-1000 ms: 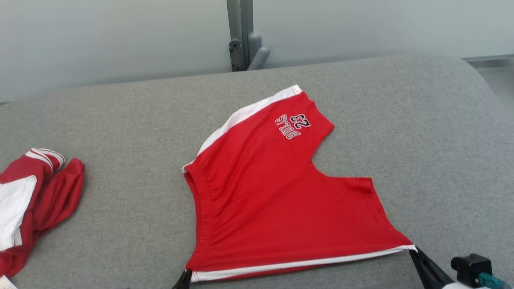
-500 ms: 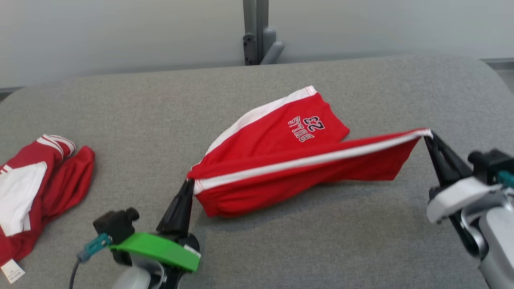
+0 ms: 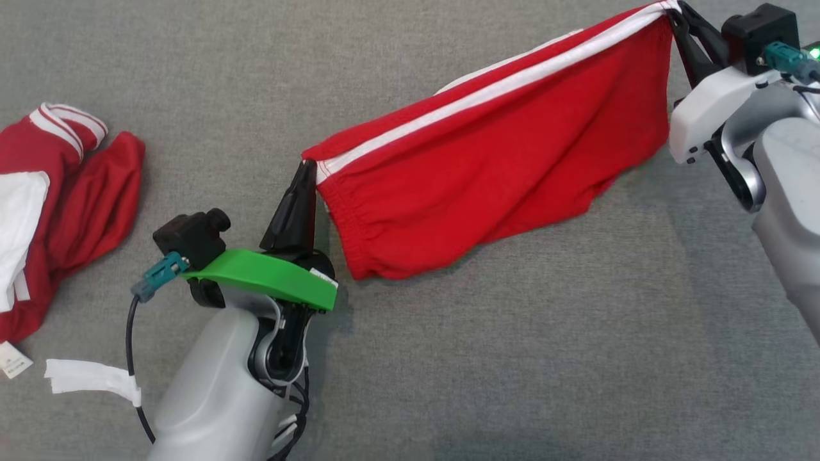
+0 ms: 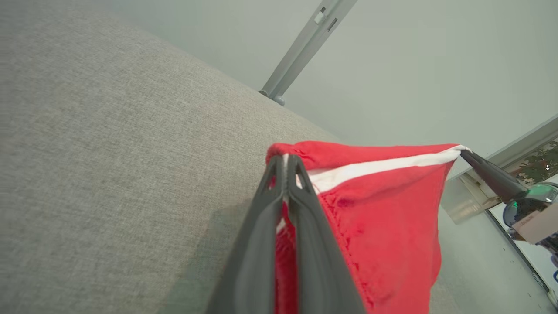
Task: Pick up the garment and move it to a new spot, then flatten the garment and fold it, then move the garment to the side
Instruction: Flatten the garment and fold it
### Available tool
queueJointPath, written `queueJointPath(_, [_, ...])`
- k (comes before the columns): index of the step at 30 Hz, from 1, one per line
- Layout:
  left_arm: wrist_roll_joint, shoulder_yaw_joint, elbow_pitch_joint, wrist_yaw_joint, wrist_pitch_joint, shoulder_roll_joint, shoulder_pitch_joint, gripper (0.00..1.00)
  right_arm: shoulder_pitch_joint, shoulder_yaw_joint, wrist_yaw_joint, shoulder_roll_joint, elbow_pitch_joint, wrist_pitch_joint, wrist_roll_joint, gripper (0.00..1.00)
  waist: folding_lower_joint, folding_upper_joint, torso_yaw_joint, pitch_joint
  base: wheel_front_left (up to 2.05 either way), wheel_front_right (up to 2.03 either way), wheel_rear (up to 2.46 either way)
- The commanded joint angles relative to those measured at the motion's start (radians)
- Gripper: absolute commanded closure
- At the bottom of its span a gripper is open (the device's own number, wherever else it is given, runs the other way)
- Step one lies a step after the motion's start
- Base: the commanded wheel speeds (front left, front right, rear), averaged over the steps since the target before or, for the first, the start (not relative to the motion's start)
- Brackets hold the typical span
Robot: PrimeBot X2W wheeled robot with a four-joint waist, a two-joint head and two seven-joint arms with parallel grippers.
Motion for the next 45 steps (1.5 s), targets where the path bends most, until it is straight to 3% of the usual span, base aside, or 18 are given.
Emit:
queueJointPath(1, [0.023, 0.011, 0.007, 0.004, 0.000, -0.004, -0.030, 1.00, -0.046, 0.010, -0.002, 0.003, 0.054, -0.011, -0.001, 1.00, 0.0000, 0.0000, 0.112, 0.131, 0.00, 0.00, 0.00])
queueJointPath(6, [0.049, -0.001, 0.029, 0.003, 0.000, -0.020, -0.057, 1.00, -0.119, 0.039, -0.002, 0.029, 0.193, -0.027, 0.003, 0.98, 0.0000, 0.0000, 0.128, 0.147, 0.00, 0.00, 0.00])
queueJointPath(7, [0.049, -0.013, 0.032, 0.003, 0.000, -0.022, -0.058, 0.64, -0.130, 0.032, -0.002, 0.036, 0.216, -0.040, 0.008, 0.34, 0.0000, 0.0000, 0.128, 0.147, 0.00, 0.00, 0.00])
queueJointPath(8, [0.036, -0.007, 0.030, 0.003, 0.000, -0.024, -0.058, 0.00, -0.142, 0.025, -0.002, 0.044, 0.238, -0.053, 0.008, 0.00, 0.0000, 0.0000, 0.126, 0.147, 0.00, 0.00, 0.00])
queueJointPath(15, [0.130, 0.046, -0.006, 0.003, 0.000, -0.027, -0.023, 0.00, -0.147, -0.032, -0.002, 0.084, 0.310, -0.133, 0.033, 0.00, 0.0000, 0.0000, 0.088, 0.116, 0.00, 0.00, 0.00])
queueJointPath(24, [0.225, 0.111, -0.056, 0.003, 0.000, -0.029, 0.086, 0.00, 0.043, -0.065, -0.002, 0.101, 0.250, -0.144, 0.176, 0.00, 0.0000, 0.0000, 0.056, 0.060, 0.00, 0.00, 0.00])
queueJointPath(31, [0.260, 0.126, -0.063, 0.003, 0.000, -0.029, 0.139, 0.00, 0.157, -0.020, -0.002, 0.125, 0.277, -0.122, 0.261, 0.00, 0.0000, 0.0000, 0.053, 0.043, 0.00, 0.00, 0.00])
queueJointPath(32, [0.263, 0.124, -0.062, 0.003, 0.000, -0.029, 0.142, 0.00, 0.162, -0.010, -0.001, 0.134, 0.283, -0.111, 0.273, 0.13, 0.0000, 0.0000, 0.054, 0.041, 0.00, 0.00, 0.00])
queueJointPath(33, [0.264, 0.120, -0.063, 0.003, 0.000, -0.029, 0.143, 0.00, 0.169, -0.001, -0.001, 0.143, 0.286, -0.101, 0.286, 0.44, 0.0000, 0.0000, 0.055, 0.041, 0.00, 0.00, 0.00])
queueJointPath(34, [0.263, 0.116, -0.064, 0.003, 0.000, -0.029, 0.145, 0.00, 0.174, 0.008, -0.001, 0.151, 0.286, -0.096, 0.295, 0.90, 0.0000, 0.0000, 0.056, 0.039, 0.00, 0.00, 0.00])
queueJointPath(35, [0.262, 0.114, -0.063, 0.003, 0.000, -0.029, 0.146, 0.00, 0.179, 0.015, -0.001, 0.158, 0.286, -0.090, 0.310, 1.00, 0.0000, 0.0000, 0.056, 0.037, 0.00, 0.00, 0.00])
queueJointPath(45, [0.294, 0.096, -0.049, 0.003, 0.000, -0.029, 0.194, 0.00, 0.253, -0.006, -0.002, 0.158, 0.310, -0.133, 0.409, 1.00, 0.0000, 0.0000, 0.023, -0.081, 0.00, 0.00, 0.00])
